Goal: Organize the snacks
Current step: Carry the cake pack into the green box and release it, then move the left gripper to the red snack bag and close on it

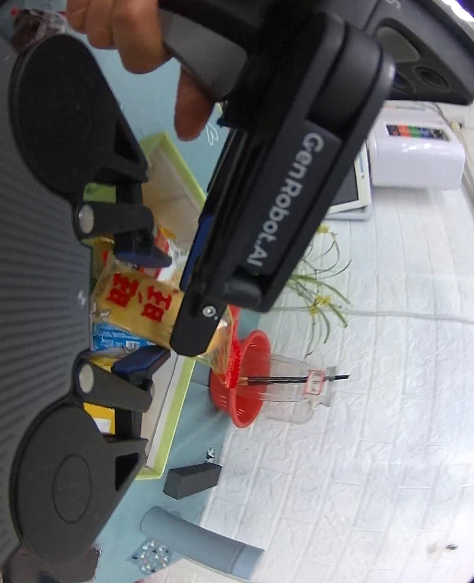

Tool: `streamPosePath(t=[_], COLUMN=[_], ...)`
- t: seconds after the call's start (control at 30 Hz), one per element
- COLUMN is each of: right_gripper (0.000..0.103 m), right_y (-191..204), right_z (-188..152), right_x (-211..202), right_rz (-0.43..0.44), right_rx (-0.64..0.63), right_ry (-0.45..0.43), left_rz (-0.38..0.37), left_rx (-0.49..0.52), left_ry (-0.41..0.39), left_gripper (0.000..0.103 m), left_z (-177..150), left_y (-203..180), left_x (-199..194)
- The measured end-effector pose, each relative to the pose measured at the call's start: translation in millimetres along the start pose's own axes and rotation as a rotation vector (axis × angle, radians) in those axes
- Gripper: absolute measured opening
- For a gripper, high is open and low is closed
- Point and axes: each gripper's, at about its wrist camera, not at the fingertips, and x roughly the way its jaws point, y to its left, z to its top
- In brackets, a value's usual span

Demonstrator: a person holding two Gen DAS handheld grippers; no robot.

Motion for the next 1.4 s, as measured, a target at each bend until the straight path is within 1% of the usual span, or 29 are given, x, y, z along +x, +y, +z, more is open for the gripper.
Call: streamPosePath(t=[0.03, 0.07, 0.1, 0.13, 0.17, 0.2, 0.23, 0.33, 0.4, 0.47, 0.5, 0.53, 0.57, 0.63, 0.67, 0.73, 0.77, 0.87, 0.97, 1.07, 1.1, 1.13, 1.17, 1.2, 1.23, 1.27, 1.33, 1.4], right_gripper=[0.079, 0.09, 0.092, 0.092, 0.092, 0.092, 0.092, 0.093, 0.093, 0.093, 0.093, 0.093, 0.093, 0.093, 0.093, 0.093, 0.093, 0.093, 0.093, 0.093, 0.093, 0.093, 0.093, 0.093, 0.093, 0.094, 0.094, 0.094], right_y=[-6.5, -12.5, -16.6, -18.4, -19.0, -19.5, -21.5, -24.0, -29.7, -34.2, -34.7, -35.4, -33.1, -24.8, -20.1, -14.0, -10.6, 2.6, 6.4, 6.4, 6.3, 6.6, 8.6, 11.3, 14.9, 17.3, 18.8, 20.5], right_z=[0.5, 0.6, -0.1, -1.4, -4.5, -9.3, -14.5, -42.3, -67.1, -95.3, -110.8, -126.5, -139.6, -164.7, -174.9, -188.6, -192.2, -198.1, -202.6, -203.7, -205.2, -205.9, -205.9, -205.7, -205.6, -206.1, -207.8, -208.8], right_x=[6.5, 11.2, 11.1, 6.0, -2.8, -15.8, -29.5, -78.7, -105.4, -129.1, -142.4, -154.6, -166.7, -190.7, -199.7, -205.3, -206.5, -208.7, -207.5, -197.0, -194.3, -191.1, -190.2, -190.6, -190.7, -191.5, -193.5, -197.0], right_rz=[0.011, 0.01, -0.009, -0.022, -0.034, -0.043, -0.052, -0.088, -0.1, -0.099, -0.11, -0.125, -0.138, -0.162, -0.162, -0.15, -0.149, -0.157, -0.187, -0.205, -0.198, -0.184, -0.165, -0.145, -0.156, -0.161, -0.155, -0.138], right_rx=[0.02, 0.035, 0.039, 0.03, 0.021, 0.016, 0.017, 0.064, 0.153, 0.25, 0.297, 0.341, 0.372, 0.419, 0.437, 0.463, 0.464, 0.421, 0.368, 0.321, 0.304, 0.295, 0.286, 0.277, 0.253, 0.234, 0.241, 0.249], right_ry=[0.003, 0.004, -0.002, -0.016, -0.027, -0.041, -0.056, -0.088, -0.071, -0.041, -0.041, -0.043, -0.044, -0.058, -0.056, -0.033, -0.027, -0.004, 0.011, 0.067, 0.079, 0.09, 0.093, 0.087, 0.093, 0.091, 0.089, 0.086], left_rz=[-0.006, -0.011, -0.014, -0.015, -0.017, -0.022, -0.026, -0.045, -0.071, -0.086, -0.092, -0.094, -0.092, -0.101, -0.104, -0.134, -0.146, -0.168, -0.185, -0.158, -0.147, -0.153, -0.173, -0.164, -0.155, -0.155, -0.147, -0.147], left_rx=[-0.017, -0.034, -0.041, -0.042, -0.039, -0.034, -0.024, 0.02, 0.036, 0.05, 0.056, 0.06, 0.083, 0.124, 0.13, 0.139, 0.13, 0.124, 0.16, 0.2, 0.203, 0.203, 0.203, 0.214, 0.21, 0.207, 0.224, 0.227], left_ry=[0.014, 0.017, 0.006, -0.009, -0.033, -0.049, -0.061, -0.065, -0.051, -0.024, -0.012, -0.001, 0.026, 0.044, 0.055, 0.102, 0.132, 0.178, 0.21, 0.262, 0.288, 0.315, 0.349, 0.363, 0.36, 0.358, 0.357, 0.361], left_gripper=[0.027, 0.033, 0.042, 0.05, 0.055, 0.064, 0.068, 0.071, 0.074, 0.076, 0.076, 0.076, 0.076, 0.076, 0.076, 0.074, 0.073, 0.07, 0.069, 0.062, 0.056, 0.049, 0.046, 0.037, 0.034, 0.033, 0.028, 0.028], left_z=[1.8, 1.9, 0.1, -2.2, -6.8, -11.3, -17.2, -40.8, -60.8, -86.3, -97.4, -109.7, -122.4, -141.9, -151.8, -168.3, -176.3, -192.1, -198.2, -202.8, -204.9, -208.0, -212.1, -214.8, -217.4, -218.8, -221.4, -226.6], left_y=[5.0, 9.3, 11.7, 12.5, 10.9, 9.1, 5.8, -9.7, -20.4, -33.9, -38.9, -45.3, -55.9, -72.0, -80.1, -91.9, -96.6, -106.8, -119.5, -129.7, -131.4, -132.1, -132.7, -133.0, -131.6, -130.8, -130.7, -127.4], left_x=[8.0, 12.4, 11.6, 8.1, 0.0, -6.6, -14.6, -33.9, -41.9, -48.3, -50.1, -52.2, -53.3, -54.4, -53.9, -48.8, -45.5, -38.7, -25.9, -5.3, 1.8, 8.0, 13.3, 15.5, 15.2, 14.2, 10.0, 1.8])
